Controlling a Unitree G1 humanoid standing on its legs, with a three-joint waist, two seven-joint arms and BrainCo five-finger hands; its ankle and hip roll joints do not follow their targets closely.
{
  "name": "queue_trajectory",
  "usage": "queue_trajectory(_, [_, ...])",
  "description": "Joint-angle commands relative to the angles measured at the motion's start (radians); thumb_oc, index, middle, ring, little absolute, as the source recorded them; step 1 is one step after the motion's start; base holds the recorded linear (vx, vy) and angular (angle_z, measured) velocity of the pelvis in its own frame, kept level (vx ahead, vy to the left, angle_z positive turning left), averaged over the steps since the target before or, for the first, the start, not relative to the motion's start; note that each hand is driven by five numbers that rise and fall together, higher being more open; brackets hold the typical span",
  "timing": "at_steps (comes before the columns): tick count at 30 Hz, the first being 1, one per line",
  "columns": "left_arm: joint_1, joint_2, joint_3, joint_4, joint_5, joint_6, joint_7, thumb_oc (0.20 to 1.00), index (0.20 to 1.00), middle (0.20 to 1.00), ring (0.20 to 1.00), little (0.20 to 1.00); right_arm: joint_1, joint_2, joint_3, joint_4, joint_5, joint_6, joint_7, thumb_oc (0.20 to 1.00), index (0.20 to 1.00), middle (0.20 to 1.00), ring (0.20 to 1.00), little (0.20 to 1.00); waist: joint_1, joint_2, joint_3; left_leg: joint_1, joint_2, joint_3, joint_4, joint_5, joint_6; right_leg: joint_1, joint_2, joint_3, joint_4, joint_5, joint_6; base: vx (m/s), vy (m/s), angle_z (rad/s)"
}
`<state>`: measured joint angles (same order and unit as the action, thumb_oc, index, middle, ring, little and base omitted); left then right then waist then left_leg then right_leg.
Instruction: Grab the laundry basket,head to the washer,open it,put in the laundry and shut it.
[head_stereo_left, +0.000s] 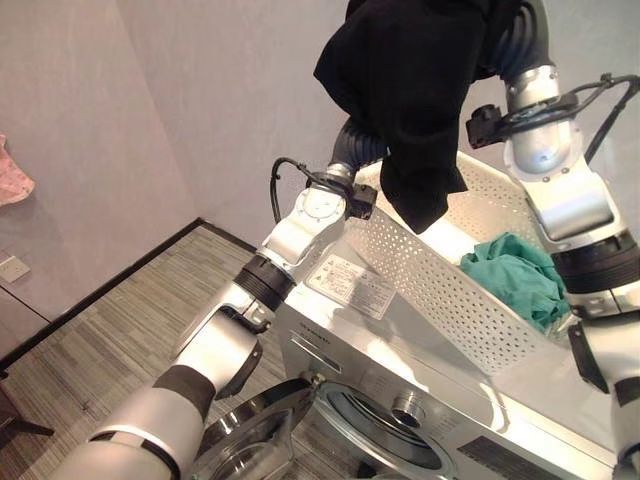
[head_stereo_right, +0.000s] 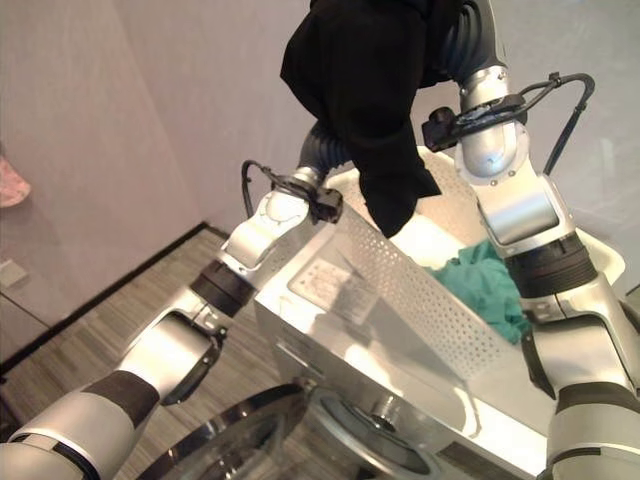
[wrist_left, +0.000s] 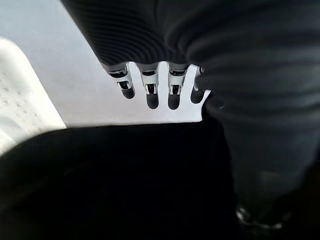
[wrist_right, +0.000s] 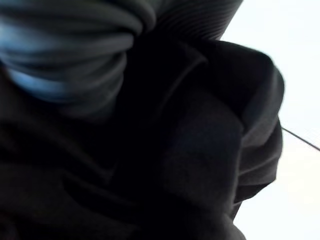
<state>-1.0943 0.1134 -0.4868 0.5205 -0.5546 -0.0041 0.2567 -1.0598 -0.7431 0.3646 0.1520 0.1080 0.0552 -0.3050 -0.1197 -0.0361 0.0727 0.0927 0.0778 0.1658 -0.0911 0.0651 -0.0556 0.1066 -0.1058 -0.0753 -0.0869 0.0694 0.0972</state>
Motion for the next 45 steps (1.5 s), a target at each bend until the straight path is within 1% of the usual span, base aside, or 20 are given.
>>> queue_trajectory(1, [-0.126, -0.019, -0.043, 0.020, -0.069, -0.087, 0.002, 0.558, 0.558, 0.558, 0.558, 0.558, -0.062, -0.013, -0.035, 0.012, 0.019, -0.059, -0.044, 0.200, 0.200, 0.200, 0.200, 0.200, 0.036, 0.016, -0.057, 0.038, 0.008, -0.038, 0.053, -0.153, 0.032, -0.018, -0.016, -0.006, 0.062, -0.095, 0.021, 0.00, 0.000, 0.00])
queue_trajectory(2, [-0.124, -0.018, -0.043, 0.019, -0.070, -0.087, 0.002, 0.504, 0.504, 0.504, 0.504, 0.504, -0.062, -0.012, -0.035, 0.012, 0.019, -0.059, -0.044, 0.200, 0.200, 0.200, 0.200, 0.200, 0.036, 0.016, -0.058, 0.039, 0.008, -0.037, 0.053, -0.153, 0.032, -0.018, -0.016, -0.006, 0.062, -0.095, 0.021, 0.00, 0.000, 0.00])
queue_trajectory(3, [-0.112, -0.016, -0.035, 0.001, -0.087, -0.100, 0.005, 0.200, 0.200, 0.200, 0.200, 0.200, -0.055, -0.006, -0.034, 0.011, 0.018, -0.064, -0.044, 0.200, 0.200, 0.200, 0.200, 0.200, 0.034, 0.015, -0.057, 0.040, 0.008, -0.036, 0.051, -0.153, 0.033, -0.017, -0.017, -0.004, 0.063, -0.096, 0.021, 0.00, 0.000, 0.00])
queue_trajectory(12, [-0.065, 0.005, 0.001, -0.088, -0.040, -0.147, 0.035, 0.200, 0.200, 0.200, 0.200, 0.200, -0.006, 0.022, -0.036, 0.009, 0.007, -0.094, -0.037, 0.200, 0.200, 0.200, 0.200, 0.200, 0.029, 0.010, -0.061, 0.051, 0.010, -0.022, 0.046, -0.157, 0.034, -0.020, -0.017, 0.003, 0.069, -0.097, 0.022, 0.00, 0.001, -0.02])
queue_trajectory(24, [0.013, 0.030, 0.042, -0.152, -0.018, -0.179, 0.047, 0.200, 0.200, 0.200, 0.200, 0.200, 0.036, 0.045, -0.017, 0.015, 0.027, -0.114, -0.011, 0.200, 0.200, 0.200, 0.200, 0.200, 0.027, 0.004, -0.063, 0.060, 0.010, -0.008, 0.047, -0.162, 0.036, -0.022, -0.020, 0.009, 0.077, -0.099, 0.022, 0.00, 0.000, 0.00])
queue_trajectory(25, [0.017, 0.031, 0.048, -0.158, -0.017, -0.183, 0.050, 0.200, 0.200, 0.200, 0.200, 0.200, 0.037, 0.047, -0.011, 0.017, 0.038, -0.117, -0.005, 0.300, 0.300, 0.300, 0.300, 0.300, 0.028, 0.003, -0.063, 0.060, 0.009, -0.008, 0.047, -0.161, 0.036, -0.023, -0.020, 0.009, 0.078, -0.099, 0.022, 0.00, 0.000, 0.00])
queue_trajectory(26, [0.021, 0.030, 0.049, -0.162, -0.019, -0.185, 0.052, 0.200, 0.200, 0.200, 0.200, 0.200, 0.036, 0.049, -0.005, 0.021, 0.045, -0.119, -0.002, 0.432, 0.432, 0.432, 0.432, 0.432, 0.028, 0.002, -0.064, 0.059, 0.009, -0.007, 0.047, -0.161, 0.036, -0.023, -0.021, 0.009, 0.078, -0.098, 0.022, 0.00, 0.000, 0.00])
queue_trajectory(27, [0.021, 0.030, 0.049, -0.163, -0.018, -0.185, 0.052, 0.200, 0.200, 0.200, 0.200, 0.200, 0.036, 0.049, -0.005, 0.022, 0.046, -0.119, -0.002, 0.432, 0.432, 0.432, 0.432, 0.432, 0.027, 0.003, -0.064, 0.059, 0.009, -0.007, 0.047, -0.161, 0.036, -0.023, -0.021, 0.009, 0.078, -0.098, 0.022, 0.00, 0.000, 0.00])
queue_trajectory(28, [0.036, 0.036, 0.059, -0.178, -0.020, -0.188, 0.050, 0.200, 0.200, 0.200, 0.200, 0.200, 0.036, 0.052, 0.011, 0.028, 0.066, -0.122, 0.019, 1.000, 1.000, 1.000, 1.000, 1.000, 0.029, 0.000, -0.063, 0.059, 0.008, -0.006, 0.047, -0.161, 0.036, -0.023, -0.021, 0.010, 0.078, -0.098, 0.022, 0.00, 0.000, 0.00])
queue_trajectory(32, [0.040, 0.026, 0.059, -0.181, -0.035, -0.199, 0.049, 0.200, 0.200, 0.200, 0.200, 0.200, 0.015, 0.050, 0.070, 0.063, 0.153, -0.135, 0.071, 1.000, 1.000, 1.000, 1.000, 1.000, 0.033, -0.007, -0.064, 0.059, 0.007, -0.003, 0.047, -0.159, 0.035, -0.024, -0.023, 0.008, 0.078, -0.095, 0.025, -0.01, 0.008, 0.00])
queue_trajectory(33, [0.041, 0.034, 0.062, -0.184, -0.037, -0.200, 0.050, 0.200, 0.200, 0.200, 0.200, 0.200, -0.008, 0.045, 0.099, 0.071, 0.200, -0.139, 0.094, 1.000, 1.000, 1.000, 1.000, 1.000, 0.034, -0.013, -0.065, 0.059, 0.008, 0.000, 0.047, -0.159, 0.035, -0.026, -0.024, 0.009, 0.078, -0.093, 0.026, 0.00, 0.000, 0.00])
queue_trajectory(36, [0.038, 0.036, 0.062, -0.179, -0.038, -0.200, 0.050, 0.200, 0.200, 0.200, 0.200, 0.200, -0.023, 0.043, 0.112, 0.082, 0.228, -0.144, 0.107, 1.000, 1.000, 1.000, 1.000, 1.000, 0.035, -0.015, -0.065, 0.059, 0.008, 0.001, 0.047, -0.159, 0.034, -0.027, -0.025, 0.009, 0.078, -0.093, 0.027, 0.00, 0.000, 0.00])
queue_trajectory(37, [0.033, 0.034, 0.061, -0.165, -0.045, -0.203, 0.052, 0.200, 0.200, 0.200, 0.200, 0.200, -0.041, 0.047, 0.129, 0.104, 0.278, -0.153, 0.115, 1.000, 1.000, 1.000, 1.000, 1.000, 0.036, -0.019, -0.068, 0.060, 0.008, 0.002, 0.047, -0.158, 0.033, -0.027, -0.026, 0.008, 0.078, -0.092, 0.028, 0.00, 0.000, 0.00])
queue_trajectory(38, [0.029, 0.035, 0.064, -0.161, -0.046, -0.205, 0.055, 0.200, 0.200, 0.200, 0.200, 0.200, -0.052, 0.046, 0.136, 0.116, 0.297, -0.154, 0.119, 1.000, 1.000, 1.000, 1.000, 1.000, 0.036, -0.021, -0.068, 0.060, 0.008, 0.003, 0.046, -0.158, 0.033, -0.028, -0.026, 0.008, 0.079, -0.091, 0.029, 0.00, 0.000, 0.00])
queue_trajectory(44, [0.037, 0.053, 0.082, -0.165, -0.055, -0.213, 0.063, 0.200, 0.200, 0.200, 0.200, 0.200, -0.089, 0.024, 0.143, 0.132, 0.319, -0.160, 0.117, 1.000, 1.000, 1.000, 1.000, 1.000, 0.037, -0.030, -0.075, 0.064, 0.007, 0.012, 0.045, -0.162, 0.035, -0.029, -0.028, 0.012, 0.080, -0.088, 0.034, -0.01, 0.020, -0.01])
queue_trajectory(45, [0.040, 0.057, 0.089, -0.159, -0.059, -0.217, 0.067, 0.200, 0.200, 0.200, 0.200, 0.200, -0.103, 0.004, 0.142, 0.144, 0.323, -0.164, 0.112, 1.000, 1.000, 1.000, 1.000, 1.000, 0.036, -0.035, -0.077, 0.066, 0.007, 0.014, 0.045, -0.164, 0.035, -0.030, -0.029, 0.012, 0.080, -0.087, 0.036, 0.00, 0.029, -0.05])
